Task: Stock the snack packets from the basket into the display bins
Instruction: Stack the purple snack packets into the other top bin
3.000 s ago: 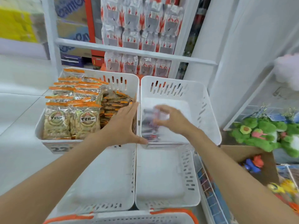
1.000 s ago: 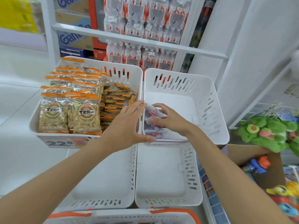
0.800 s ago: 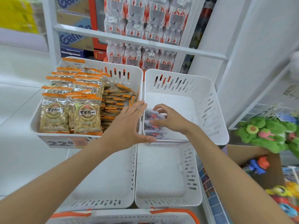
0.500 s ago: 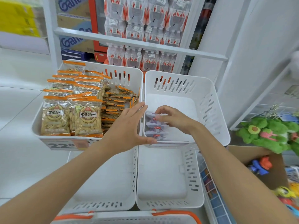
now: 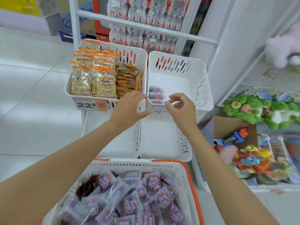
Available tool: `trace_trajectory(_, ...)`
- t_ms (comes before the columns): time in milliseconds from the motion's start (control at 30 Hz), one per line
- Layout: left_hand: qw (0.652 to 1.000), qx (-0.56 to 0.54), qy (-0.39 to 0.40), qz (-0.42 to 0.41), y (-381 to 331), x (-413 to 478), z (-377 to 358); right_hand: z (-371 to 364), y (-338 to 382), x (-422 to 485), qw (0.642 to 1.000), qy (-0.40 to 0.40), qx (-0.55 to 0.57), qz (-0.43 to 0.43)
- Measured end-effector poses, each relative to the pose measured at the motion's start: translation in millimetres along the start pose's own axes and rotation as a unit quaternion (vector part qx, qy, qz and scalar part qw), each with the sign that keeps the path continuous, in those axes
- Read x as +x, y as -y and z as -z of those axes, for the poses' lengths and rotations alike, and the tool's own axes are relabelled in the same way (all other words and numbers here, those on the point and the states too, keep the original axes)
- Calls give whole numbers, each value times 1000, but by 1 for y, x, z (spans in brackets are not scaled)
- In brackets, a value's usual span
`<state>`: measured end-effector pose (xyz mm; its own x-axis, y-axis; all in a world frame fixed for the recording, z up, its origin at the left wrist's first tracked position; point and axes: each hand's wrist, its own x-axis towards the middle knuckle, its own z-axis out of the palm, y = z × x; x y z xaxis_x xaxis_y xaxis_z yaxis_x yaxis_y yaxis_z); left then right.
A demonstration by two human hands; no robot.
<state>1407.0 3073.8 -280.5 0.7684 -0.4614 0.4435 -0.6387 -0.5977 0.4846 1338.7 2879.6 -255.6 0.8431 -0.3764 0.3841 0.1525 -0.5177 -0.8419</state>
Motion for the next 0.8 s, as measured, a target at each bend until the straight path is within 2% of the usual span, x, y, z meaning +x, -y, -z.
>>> trace_trajectory(67,998,-28,33,43,-3,-40,-1,-3,-6,-49,999,22,-15,-19)
trace_trajectory(167,987,-81,73,120,5,-106,-6,-13,-37,-114,979,162,-65,-101)
trace_trajectory(233,976,-111,92,162,16,-151,-8,-24,-62,-153,933,298,-104,-172)
trace_trajectory(300,965,-121,111,204,30,-193,-8,-41,-81,-189,872,406,-153,-226)
trace_trajectory(367,956,-116,133,235,42,-225,-5,-60,-93,-219,827,452,-193,-272)
trace_trajectory(400,951,-113,144,248,47,-237,-5,-69,-97,-234,817,457,-216,-276)
trace_trajectory(500,939,-109,167,280,53,-259,-6,-84,-104,-260,835,418,-246,-259)
trace_trajectory(567,934,-122,170,289,50,-267,-3,-83,-97,-257,853,401,-208,-260)
trace_trajectory(667,931,-143,176,285,44,-269,-2,-70,-72,-234,875,401,-177,-208)
trace_trajectory(733,928,-168,207,261,30,-262,-4,-62,-49,-217,891,401,-145,-154)
trace_trajectory(800,902,-224,254,267,17,-256,-9,-56,-24,-208,902,402,-81,-135)
